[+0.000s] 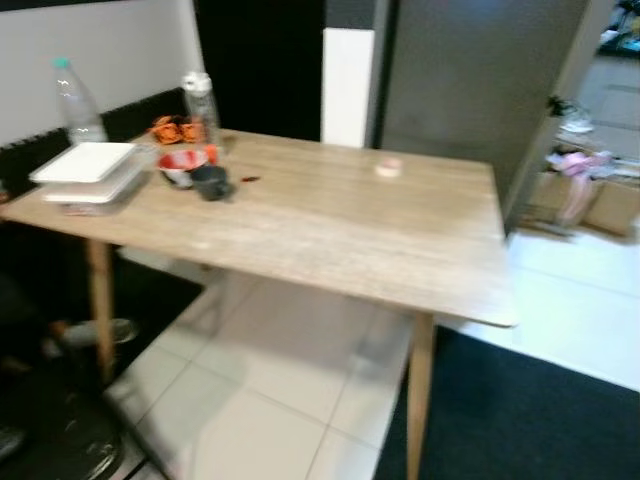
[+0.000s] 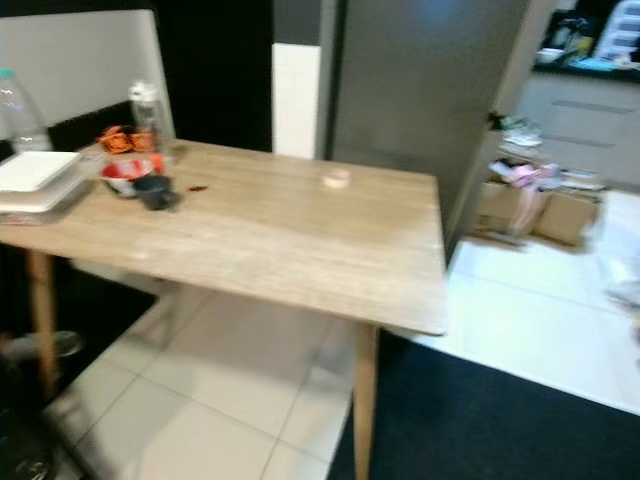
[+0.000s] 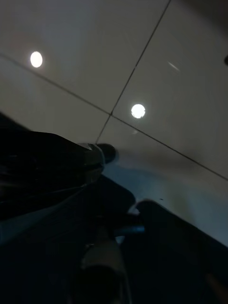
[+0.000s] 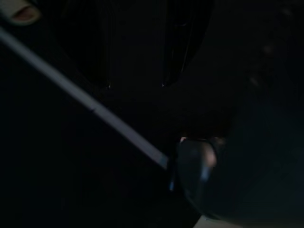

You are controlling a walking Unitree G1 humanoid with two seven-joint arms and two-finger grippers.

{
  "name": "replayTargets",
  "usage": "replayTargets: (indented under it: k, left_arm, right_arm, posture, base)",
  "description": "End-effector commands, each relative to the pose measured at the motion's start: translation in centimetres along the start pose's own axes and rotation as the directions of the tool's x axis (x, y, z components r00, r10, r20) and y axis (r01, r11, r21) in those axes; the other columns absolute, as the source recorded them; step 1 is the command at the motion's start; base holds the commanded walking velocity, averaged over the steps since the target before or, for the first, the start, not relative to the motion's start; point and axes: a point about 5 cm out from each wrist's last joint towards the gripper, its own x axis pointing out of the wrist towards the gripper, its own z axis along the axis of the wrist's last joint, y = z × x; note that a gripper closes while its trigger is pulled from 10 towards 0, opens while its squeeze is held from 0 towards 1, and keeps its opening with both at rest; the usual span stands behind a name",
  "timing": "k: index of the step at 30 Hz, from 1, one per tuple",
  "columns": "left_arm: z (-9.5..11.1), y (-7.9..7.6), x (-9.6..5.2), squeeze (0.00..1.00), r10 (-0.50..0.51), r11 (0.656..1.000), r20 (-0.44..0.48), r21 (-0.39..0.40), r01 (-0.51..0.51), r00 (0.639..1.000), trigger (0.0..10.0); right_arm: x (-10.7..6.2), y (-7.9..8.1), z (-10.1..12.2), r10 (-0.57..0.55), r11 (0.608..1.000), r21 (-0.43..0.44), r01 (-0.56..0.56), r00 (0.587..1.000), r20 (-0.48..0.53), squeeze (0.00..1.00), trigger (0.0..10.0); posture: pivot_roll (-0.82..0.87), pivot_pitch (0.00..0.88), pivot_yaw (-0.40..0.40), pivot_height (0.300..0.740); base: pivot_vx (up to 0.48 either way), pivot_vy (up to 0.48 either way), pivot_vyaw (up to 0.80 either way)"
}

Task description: Restocking fridge

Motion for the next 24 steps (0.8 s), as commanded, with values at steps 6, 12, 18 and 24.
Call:
replayTargets:
  k: [6, 12, 18, 24]
  left_arm:
    - [0.24, 0.27, -0.02, 0.0, 0.005, 1.0, 0.006, 0.005, -0.005, 1.0, 10.0]
    - [0.22, 0.26, -0.02, 0.0, 0.005, 1.0, 0.005, 0.009, -0.005, 1.0, 10.0]
    - [0.2, 0.28, -0.03, 0.0, 0.005, 1.0, 0.004, 0.015, -0.005, 1.0, 10.0]
    - [0.22, 0.31, -0.03, 0.0, 0.006, 1.0, 0.005, 0.019, -0.006, 1.0, 10.0]
  right_arm:
    - [-0.07, -0.28, -0.19, -0.007, 1.0, -0.009, 0.007, 1.0, -0.011, 0.0, 10.0]
    - [-0.08, -0.32, -0.13, -0.011, 1.0, -0.016, 0.011, 1.0, -0.004, 0.0, 10.0]
    - [-0.07, -0.3, -0.16, -0.013, 1.0, -0.018, 0.012, 1.0, -0.005, 0.0, 10.0]
    - [-0.07, -0.27, -0.14, -0.012, 1.0, -0.021, 0.012, 1.0, -0.005, 0.0, 10.0]
  posture:
    - [-0.09, 0.0, 0.03, 0.74]
    - [-0.09, 0.0, 0.029, 0.74]
    - [-0.09, 0.0, 0.027, 0.74]
    - [-0.09, 0.0, 0.027, 0.74]
  base:
    - [0.0, 0.0, -0.78]
    - [0.0, 0.0, -0.39]
    - [0.0, 0.0, 0.0]
    - [0.0, 0.0, 0.0]
